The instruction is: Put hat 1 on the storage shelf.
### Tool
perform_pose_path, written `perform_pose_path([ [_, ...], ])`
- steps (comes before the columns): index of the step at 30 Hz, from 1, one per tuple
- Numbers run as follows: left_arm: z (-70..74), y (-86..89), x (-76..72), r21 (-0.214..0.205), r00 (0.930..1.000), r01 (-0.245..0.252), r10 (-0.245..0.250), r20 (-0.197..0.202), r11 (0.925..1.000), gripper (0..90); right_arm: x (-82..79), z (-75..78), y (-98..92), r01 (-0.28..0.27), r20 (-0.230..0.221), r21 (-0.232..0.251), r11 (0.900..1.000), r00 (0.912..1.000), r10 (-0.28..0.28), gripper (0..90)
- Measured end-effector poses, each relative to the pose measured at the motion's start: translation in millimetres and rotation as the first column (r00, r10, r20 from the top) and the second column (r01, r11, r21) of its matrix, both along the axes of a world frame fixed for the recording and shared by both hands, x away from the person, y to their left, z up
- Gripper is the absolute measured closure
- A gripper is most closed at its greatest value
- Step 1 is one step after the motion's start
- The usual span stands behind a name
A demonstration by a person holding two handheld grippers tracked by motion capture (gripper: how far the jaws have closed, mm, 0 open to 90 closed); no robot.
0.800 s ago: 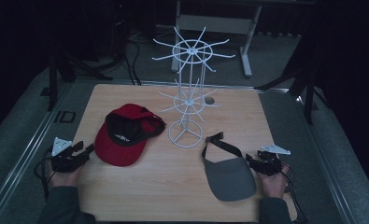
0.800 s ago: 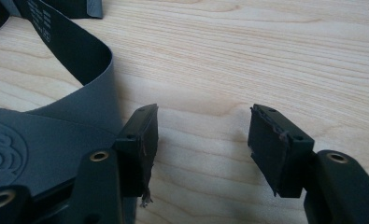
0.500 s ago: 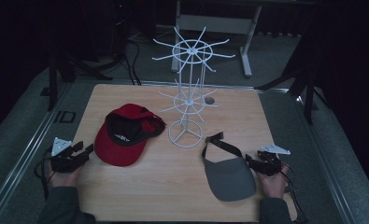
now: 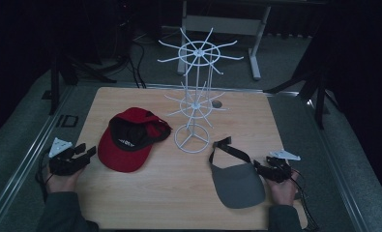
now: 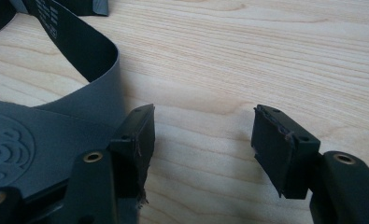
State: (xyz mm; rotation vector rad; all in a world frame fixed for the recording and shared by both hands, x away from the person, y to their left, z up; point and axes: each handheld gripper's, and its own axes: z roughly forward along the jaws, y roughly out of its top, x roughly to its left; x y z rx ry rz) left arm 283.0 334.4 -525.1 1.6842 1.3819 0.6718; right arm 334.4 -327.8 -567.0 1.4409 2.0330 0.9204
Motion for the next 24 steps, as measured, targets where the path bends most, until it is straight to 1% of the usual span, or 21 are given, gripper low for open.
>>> perform_pose_path([
  [1, 0.7, -2.2, 2.1, 0.015, 0.9996, 0.023, -0.023, -0.016, 0.9996, 54.0, -0.3, 0.0, 0.2, 0.0, -0.001, 0.001, 1.0, 1.0, 0.0, 39.3],
  [2, 0.7, -2.2, 2.1, 0.015, 0.9996, 0.023, -0.023, -0.016, 0.9996, 54.8, -0.3, 0.0, 0.2, 0.0, -0.001, 0.001, 1.0, 1.0, 0.0, 39.3],
  [4, 1.0, -4.2, 3.9, 0.029, 0.9986, 0.043, -0.042, -0.031, 0.9987, 55.4, -0.4, 0.0, 0.2, -0.001, 0.0, 0.001, 1.0, 1.0, 0.001, 39.2],
  [5, 1.1, -5.6, 5.7, 0.04, 0.9974, 0.059, -0.057, -0.045, 0.9975, 57.9, -0.5, 0.0, 0.2, -0.002, -0.001, 0.001, 1.0, 1.0, 0.002, 39.1],
  [7, 1.2, -6.1, 6.7, 0.045, 0.9966, 0.066, -0.064, -0.052, 0.9968, 61.3, -0.5, 0.0, 0.2, -0.002, -0.001, 0.0, 1.0, 1.0, 0.002, 39.0],
  [9, 1.1, -7.0, 9.4, 0.048, 0.9941, 0.085, -0.081, -0.072, 0.9952, 61.8, -0.5, 0.0, 0.2, -0.002, -0.001, 0.001, 1.0, 1.0, 0.002, 39.0],
  [12, 0.6, -8.2, 13.4, 0.068, 0.9916, 0.094, -0.088, -0.095, 0.9932, 63.9, -0.5, 0.0, 0.2, -0.003, 0.0, 0.0, 1.0, 1.0, 0.003, 38.9],
  [13, 0.5, -8.2, 14.5, 0.067, 0.9911, 0.095, -0.088, -0.1, 0.9932, 66.0, -0.5, 0.0, 0.2, -0.003, 0.0, -0.001, 1.0, 1.0, 0.003, 39.0],
  [14, 0.7, -8.2, 15.2, 0.066, 0.9901, 0.098, -0.091, -0.107, 0.993, 66.0, -0.5, 0.0, 0.2, -0.003, 0.0, -0.001, 1.0, 1.0, 0.003, 39.0],
  [15, 1.7, -9.5, 14.8, 0.07, 0.9881, 0.112, -0.103, -0.114, 0.9913, 70.3, -0.6, 0.0, 0.2, -0.003, -0.001, -0.001, 1.0, 1.0, 0.003, 38.9],
  [17, 2.1, -10.7, 14.2, 0.073, 0.987, 0.119, -0.11, -0.118, 0.9903, 73.1, -0.6, 0.0, 0.2, -0.003, -0.001, -0.001, 1.0, 1.0, 0.003, 38.9],
  [19, 2.7, -15.1, 12.3, 0.08, 0.9826, 0.136, -0.124, -0.138, 0.9874, 74.3, -0.5, 0.0, 0.2, -0.004, -0.001, -0.001, 1.0, 1.0, 0.004, 38.9],
  [22, 2.6, -16.1, 11.6, 0.078, 0.9813, 0.136, -0.124, -0.148, 0.9876, 75.0, -0.6, 0.0, 0.2, -0.004, -0.001, 0.0, 1.0, 1.0, 0.004, 38.8],
  [23, 2.5, -19.3, 9.0, 0.064, 0.978, 0.148, -0.137, -0.157, 0.9869, 75.0, -0.5, 0.0, 0.2, -0.004, -0.001, 0.0, 1.0, 1.0, 0.004, 38.8],
  [24, 2.2, -21.6, 7.5, 0.066, 0.9756, 0.159, -0.146, -0.164, 0.9852, 76.0, -0.5, 0.0, 0.3, -0.004, 0.0, 0.0, 1.0, 1.0, 0.004, 38.8],
])
